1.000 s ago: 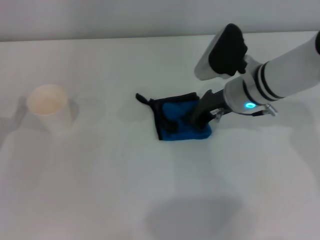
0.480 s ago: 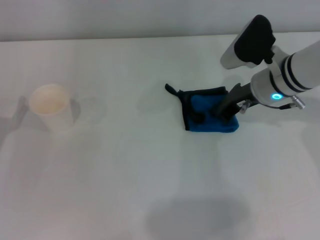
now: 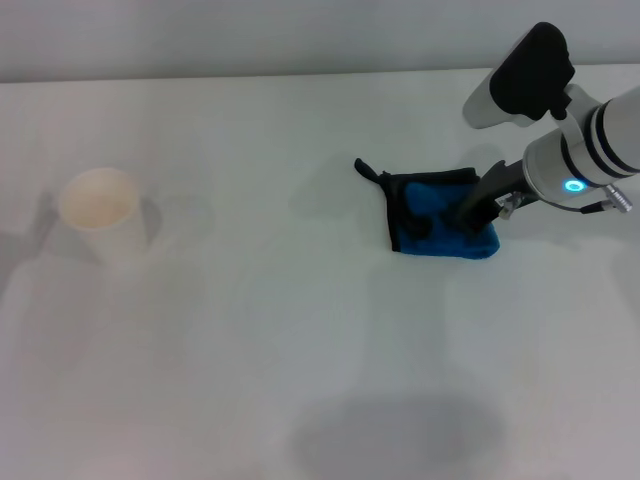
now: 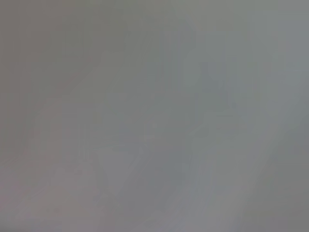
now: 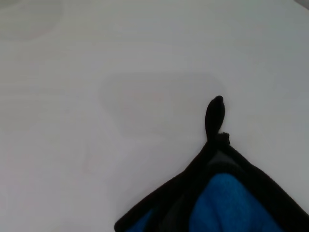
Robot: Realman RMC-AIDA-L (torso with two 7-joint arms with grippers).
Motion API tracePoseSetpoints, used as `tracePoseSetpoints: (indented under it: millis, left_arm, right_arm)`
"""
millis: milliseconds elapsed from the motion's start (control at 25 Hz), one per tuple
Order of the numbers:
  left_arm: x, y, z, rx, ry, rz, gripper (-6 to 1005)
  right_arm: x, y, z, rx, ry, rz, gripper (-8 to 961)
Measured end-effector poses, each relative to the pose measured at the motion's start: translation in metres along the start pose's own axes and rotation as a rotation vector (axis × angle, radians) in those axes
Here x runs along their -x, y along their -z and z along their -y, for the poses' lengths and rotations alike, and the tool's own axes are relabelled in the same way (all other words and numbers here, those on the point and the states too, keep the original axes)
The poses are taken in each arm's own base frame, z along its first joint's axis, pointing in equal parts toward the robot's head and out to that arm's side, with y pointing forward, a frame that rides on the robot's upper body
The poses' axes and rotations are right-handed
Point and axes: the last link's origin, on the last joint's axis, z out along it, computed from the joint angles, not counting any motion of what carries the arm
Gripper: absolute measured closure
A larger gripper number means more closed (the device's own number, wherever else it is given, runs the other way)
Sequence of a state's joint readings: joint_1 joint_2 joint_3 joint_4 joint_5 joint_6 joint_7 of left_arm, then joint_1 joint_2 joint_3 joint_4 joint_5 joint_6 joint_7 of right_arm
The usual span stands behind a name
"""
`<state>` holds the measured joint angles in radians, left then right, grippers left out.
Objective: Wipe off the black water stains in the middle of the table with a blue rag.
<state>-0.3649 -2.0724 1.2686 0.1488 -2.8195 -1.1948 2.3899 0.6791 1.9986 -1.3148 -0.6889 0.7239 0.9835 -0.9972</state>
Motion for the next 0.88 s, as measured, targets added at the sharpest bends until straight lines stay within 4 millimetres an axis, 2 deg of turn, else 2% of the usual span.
tracePoseSetpoints:
  millis: [280, 480, 720, 880]
  left_arm:
    - [0.0, -0.001, 0.0, -0.003, 0.0, 0.004, 108]
    - [0.001, -0.001, 0.001, -0.007, 0.0, 0.009, 109]
    - [0.001, -0.001, 0.001, -0.008, 0.0, 0.009, 109]
    - [0.001, -0.001, 0.001, -0.01, 0.0, 0.008, 109]
  right_arm:
    - [-0.002, 0.005, 0.0, -0.026, 0.028, 0.016, 885]
    - [-0.002, 0.019, 0.003, -0.064, 0.033, 0.076, 803]
    - [0.008, 0.034, 0.0, -0.035, 0.006, 0.196, 705]
    - [0.017, 0.043, 0.001, 0.005, -0.047, 0.324, 540]
